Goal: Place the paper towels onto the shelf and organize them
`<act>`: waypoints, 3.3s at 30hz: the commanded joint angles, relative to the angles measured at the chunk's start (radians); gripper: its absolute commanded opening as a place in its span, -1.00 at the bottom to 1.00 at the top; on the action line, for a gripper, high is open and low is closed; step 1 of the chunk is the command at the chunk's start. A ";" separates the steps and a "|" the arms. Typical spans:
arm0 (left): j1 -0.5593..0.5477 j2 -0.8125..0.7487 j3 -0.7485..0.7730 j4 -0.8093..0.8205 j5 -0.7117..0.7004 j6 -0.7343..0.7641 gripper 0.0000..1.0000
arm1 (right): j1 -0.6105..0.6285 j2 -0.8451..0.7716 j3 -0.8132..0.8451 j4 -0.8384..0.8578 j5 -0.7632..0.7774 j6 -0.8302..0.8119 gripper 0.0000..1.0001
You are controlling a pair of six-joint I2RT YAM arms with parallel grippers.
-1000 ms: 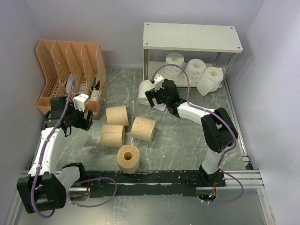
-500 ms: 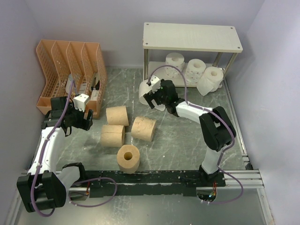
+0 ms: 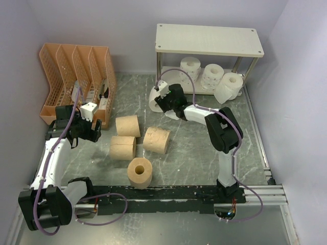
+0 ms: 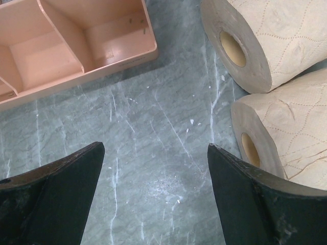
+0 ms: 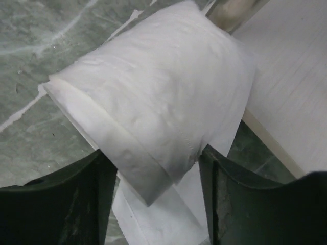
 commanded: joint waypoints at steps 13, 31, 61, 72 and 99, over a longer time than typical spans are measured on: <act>-0.001 0.012 0.026 0.000 -0.004 0.013 0.88 | -0.009 -0.172 -0.196 0.168 -0.047 0.523 -1.00; -0.002 0.003 0.023 0.000 -0.003 0.015 0.88 | -0.048 -0.342 -0.226 -0.084 0.128 1.842 -1.00; -0.005 0.028 0.030 -0.003 0.000 0.016 0.87 | -0.145 0.081 0.353 -0.231 0.215 2.017 -1.00; -0.007 0.034 0.030 -0.005 0.002 0.018 0.87 | -0.148 0.055 0.308 -0.149 0.268 1.928 0.79; -0.010 -0.008 0.022 -0.006 0.018 0.027 0.88 | 0.236 -1.163 -0.819 -0.264 0.477 1.390 0.35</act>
